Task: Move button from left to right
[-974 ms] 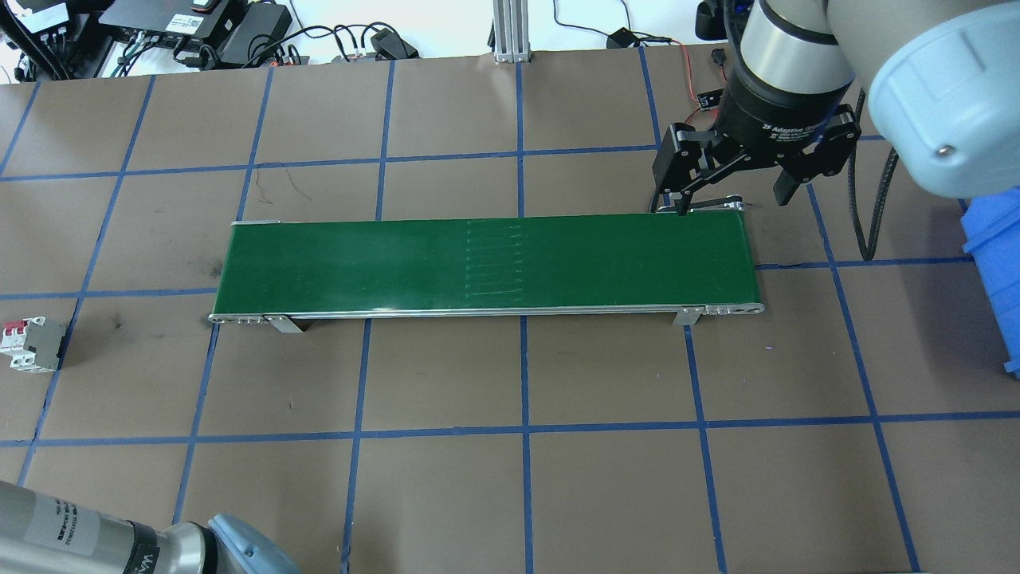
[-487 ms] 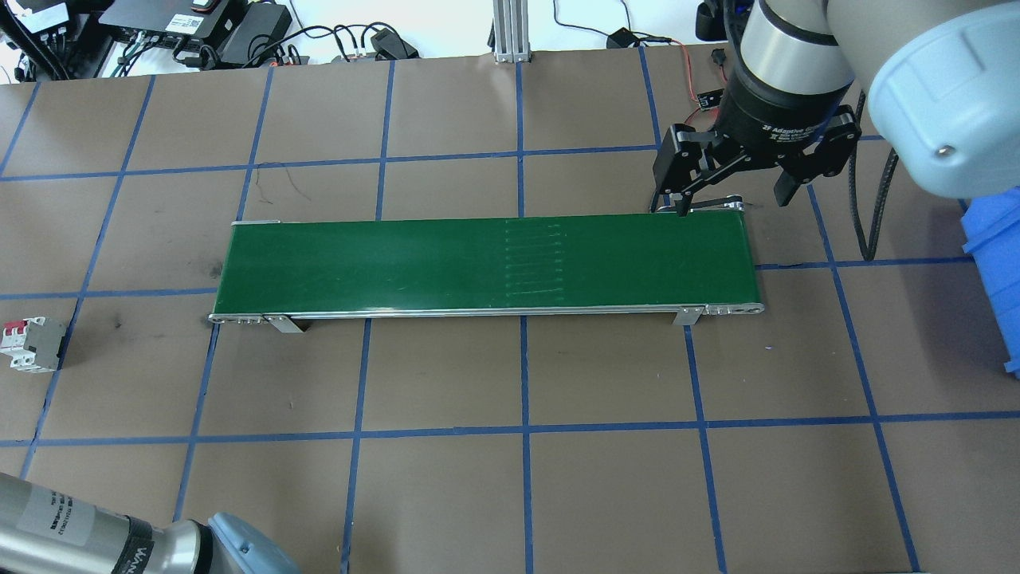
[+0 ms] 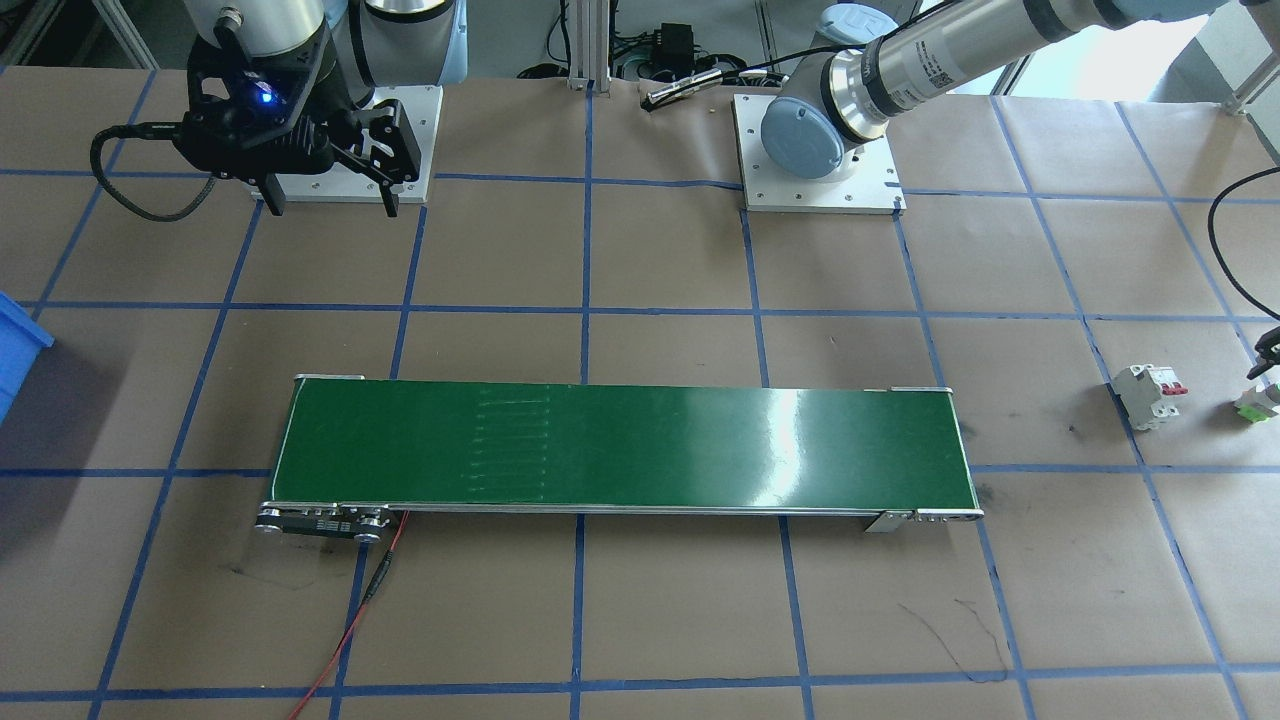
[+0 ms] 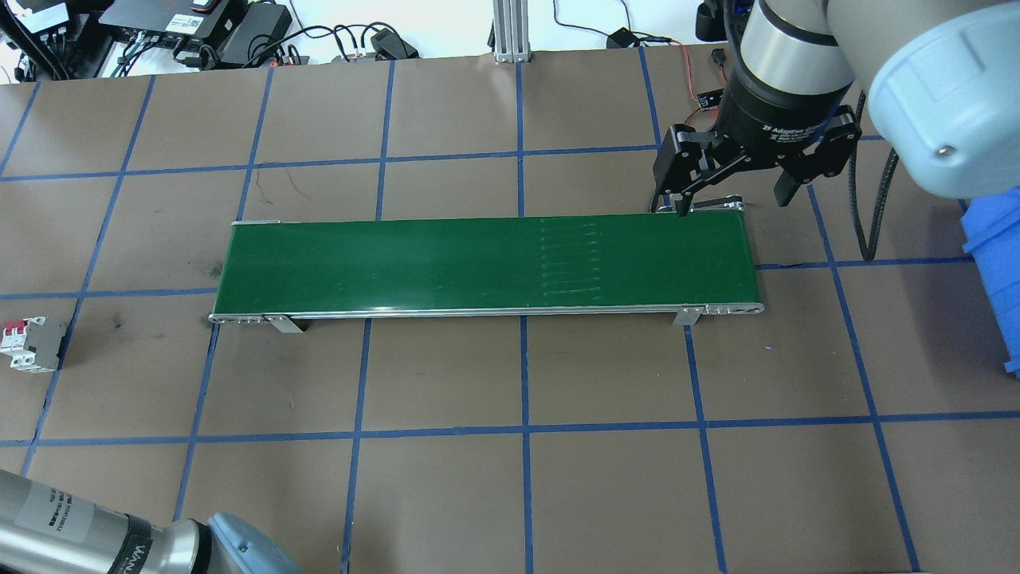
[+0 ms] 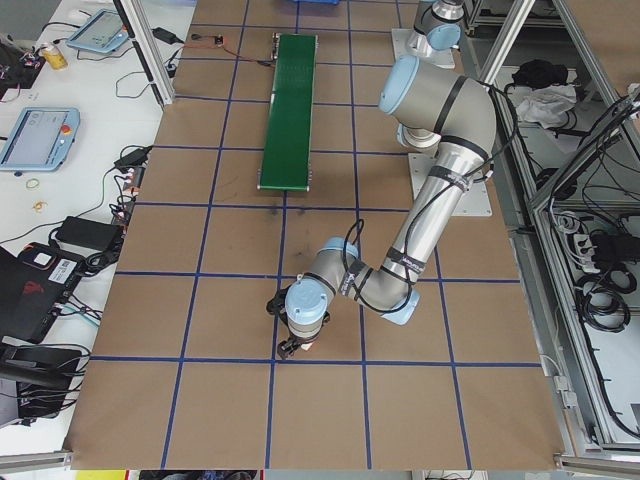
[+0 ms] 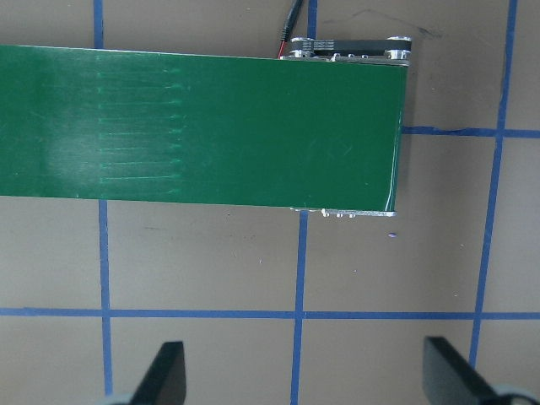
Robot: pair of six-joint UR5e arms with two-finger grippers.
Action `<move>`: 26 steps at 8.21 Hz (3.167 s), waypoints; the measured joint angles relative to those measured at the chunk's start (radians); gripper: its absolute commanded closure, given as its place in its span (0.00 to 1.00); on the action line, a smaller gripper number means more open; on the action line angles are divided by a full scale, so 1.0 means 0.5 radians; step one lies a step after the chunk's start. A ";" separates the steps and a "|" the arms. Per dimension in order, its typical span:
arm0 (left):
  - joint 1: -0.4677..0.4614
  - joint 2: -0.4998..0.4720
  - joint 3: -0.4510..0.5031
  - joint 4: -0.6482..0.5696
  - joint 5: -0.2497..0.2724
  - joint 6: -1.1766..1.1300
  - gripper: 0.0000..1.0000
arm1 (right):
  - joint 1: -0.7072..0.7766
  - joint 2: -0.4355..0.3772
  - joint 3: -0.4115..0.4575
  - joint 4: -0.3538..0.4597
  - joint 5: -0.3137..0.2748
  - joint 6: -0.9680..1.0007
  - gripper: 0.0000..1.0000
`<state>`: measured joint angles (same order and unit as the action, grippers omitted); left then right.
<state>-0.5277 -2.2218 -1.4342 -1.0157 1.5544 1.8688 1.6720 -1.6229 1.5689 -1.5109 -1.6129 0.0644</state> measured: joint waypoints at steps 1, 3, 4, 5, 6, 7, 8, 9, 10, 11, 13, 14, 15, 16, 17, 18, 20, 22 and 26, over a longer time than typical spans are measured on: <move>0.000 -0.005 0.000 0.020 0.002 -0.021 0.00 | 0.000 0.000 0.000 0.001 -0.001 0.000 0.00; 0.000 -0.006 -0.005 0.018 0.005 -0.053 0.14 | 0.000 0.000 -0.001 0.003 0.000 0.000 0.00; 0.000 -0.006 -0.008 0.014 0.002 -0.058 0.36 | 0.000 0.000 0.000 0.004 -0.001 0.000 0.00; 0.000 -0.003 -0.009 0.003 -0.008 -0.050 0.49 | 0.000 0.000 0.000 0.004 -0.001 0.000 0.00; 0.000 0.001 -0.009 -0.003 -0.011 -0.038 0.62 | 0.000 0.000 0.000 0.005 -0.002 0.000 0.00; 0.000 0.005 -0.010 -0.005 -0.008 -0.029 0.67 | 0.000 0.000 0.001 0.005 -0.002 0.000 0.00; 0.000 0.011 -0.010 -0.006 -0.006 -0.023 0.76 | 0.000 0.000 0.001 0.006 -0.002 0.000 0.00; 0.000 0.018 -0.011 -0.006 -0.002 -0.019 0.88 | 0.000 0.000 0.001 0.006 -0.002 0.000 0.00; 0.000 0.024 -0.013 -0.007 0.001 -0.017 1.00 | 0.000 0.000 0.001 0.006 -0.002 0.000 0.00; 0.000 0.029 -0.016 -0.008 0.004 -0.016 1.00 | 0.000 0.000 0.001 0.006 -0.002 0.000 0.00; -0.005 0.068 -0.007 -0.037 0.003 -0.018 1.00 | 0.000 0.000 0.001 0.006 -0.002 0.000 0.00; -0.016 0.148 -0.001 -0.118 -0.008 -0.041 1.00 | 0.000 0.000 0.001 0.006 -0.002 0.000 0.00; -0.032 0.274 -0.001 -0.247 -0.035 -0.094 1.00 | 0.000 -0.001 0.001 0.006 -0.002 0.000 0.00; -0.058 0.432 -0.008 -0.408 -0.109 -0.225 1.00 | 0.000 -0.001 0.001 0.006 -0.002 0.000 0.00; -0.097 0.575 -0.014 -0.515 -0.172 -0.400 1.00 | 0.000 -0.001 0.001 0.006 -0.002 0.000 0.00; -0.149 0.685 -0.019 -0.567 -0.201 -0.555 1.00 | 0.000 0.000 0.001 0.006 -0.002 0.000 0.00; -0.322 0.818 -0.050 -0.621 -0.205 -0.995 1.00 | 0.000 0.000 0.001 0.006 -0.002 0.000 0.00; -0.562 0.895 -0.113 -0.636 -0.200 -1.500 1.00 | 0.000 0.000 0.001 0.006 -0.002 0.000 0.00; -1.078 0.996 -0.154 -0.636 -0.159 -2.284 1.00 | 0.000 0.000 0.001 0.006 -0.002 0.000 0.00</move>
<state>-1.0669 -1.7237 -1.5110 -1.3339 1.4751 0.7270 1.6720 -1.6230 1.5692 -1.5079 -1.6137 0.0644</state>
